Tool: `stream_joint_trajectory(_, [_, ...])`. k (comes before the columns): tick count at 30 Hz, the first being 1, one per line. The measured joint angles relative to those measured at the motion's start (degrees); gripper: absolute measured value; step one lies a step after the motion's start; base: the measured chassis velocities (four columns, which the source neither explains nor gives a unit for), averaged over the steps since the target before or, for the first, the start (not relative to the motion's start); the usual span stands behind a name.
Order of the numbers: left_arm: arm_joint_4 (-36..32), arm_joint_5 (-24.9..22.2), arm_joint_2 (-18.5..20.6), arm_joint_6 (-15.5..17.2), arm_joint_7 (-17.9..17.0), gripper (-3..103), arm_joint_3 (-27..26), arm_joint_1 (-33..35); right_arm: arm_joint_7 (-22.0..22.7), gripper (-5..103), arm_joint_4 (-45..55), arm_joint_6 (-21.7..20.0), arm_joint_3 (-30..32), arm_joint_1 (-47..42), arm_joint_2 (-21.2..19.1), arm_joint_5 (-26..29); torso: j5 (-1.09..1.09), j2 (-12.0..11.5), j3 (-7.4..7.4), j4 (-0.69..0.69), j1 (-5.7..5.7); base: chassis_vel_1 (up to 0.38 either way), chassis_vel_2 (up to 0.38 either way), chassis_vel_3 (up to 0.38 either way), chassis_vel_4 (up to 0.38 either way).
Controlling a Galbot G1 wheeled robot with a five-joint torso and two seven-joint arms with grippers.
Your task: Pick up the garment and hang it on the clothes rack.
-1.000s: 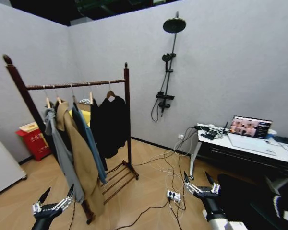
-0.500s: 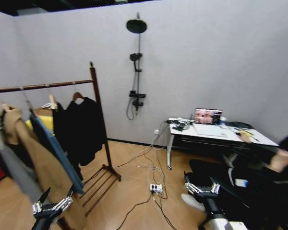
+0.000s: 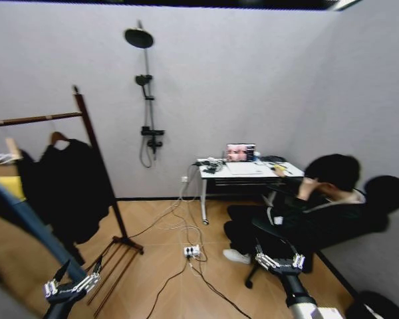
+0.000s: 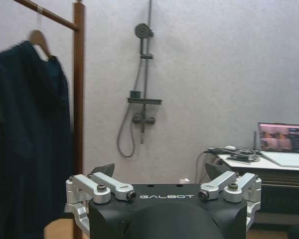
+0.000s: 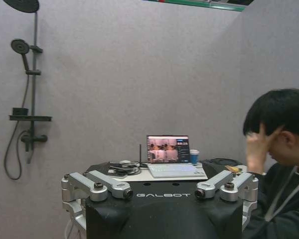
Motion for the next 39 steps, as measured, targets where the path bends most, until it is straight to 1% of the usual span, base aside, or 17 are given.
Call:
stream_joint_trajectory(1, [0.0,0.0,0.0,0.0,0.0,100,0.0,0.0,0.0,100,0.0,0.0,0.0,0.0,0.0,0.0,0.03,0.0,0.01,-0.02,0.02,-0.177,-0.106,-0.102,-0.160])
stream_joint_trajectory(4, [0.0,0.0,0.0,0.0,0.0,100,0.0,0.0,0.0,100,0.0,0.0,0.0,0.0,0.0,0.0,0.02,0.0,0.01,-0.02,0.02,-0.129,-0.088,-0.074,-0.135])
stream_joint_trajectory(5, [0.0,0.0,0.0,0.0,0.0,100,0.0,0.0,0.0,100,0.0,0.0,0.0,0.0,0.0,0.0,0.01,0.0,0.01,0.00,0.01,-0.082,-0.051,-0.069,-0.093])
stream_joint_trajectory(7, [0.0,0.0,0.0,0.0,0.0,100,0.0,0.0,0.0,100,0.0,0.0,0.0,0.0,0.0,0.0,0.00,0.0,0.00,-0.02,0.01,-0.015,-0.051,-0.069,-0.093])
stream_joint_trajectory(8, [0.0,0.0,0.0,0.0,0.0,100,0.0,0.0,0.0,100,0.0,0.0,0.0,0.0,0.0,0.0,0.00,0.0,0.00,0.01,-0.01,-0.015,-0.031,-0.053,-0.029])
stream_joint_trajectory(26, [0.0,0.0,0.0,0.0,0.0,100,0.0,0.0,0.0,100,0.0,0.0,0.0,0.0,0.0,0.0,0.02,0.0,0.00,0.00,-0.03,0.012,0.012,0.009,0.012])
stream_joint_trajectory(33, [0.0,0.0,0.0,0.0,0.0,100,0.0,0.0,0.0,100,0.0,0.0,0.0,0.0,0.0,0.0,0.00,0.0,0.00,0.03,-0.03,0.065,0.063,0.061,0.062])
stream_joint_trajectory(39, [0.0,0.0,0.0,0.0,0.0,100,0.0,0.0,0.0,100,0.0,0.0,0.0,0.0,0.0,0.0,0.01,0.0,0.00,-0.01,-0.02,0.000,0.000,0.000,0.000])
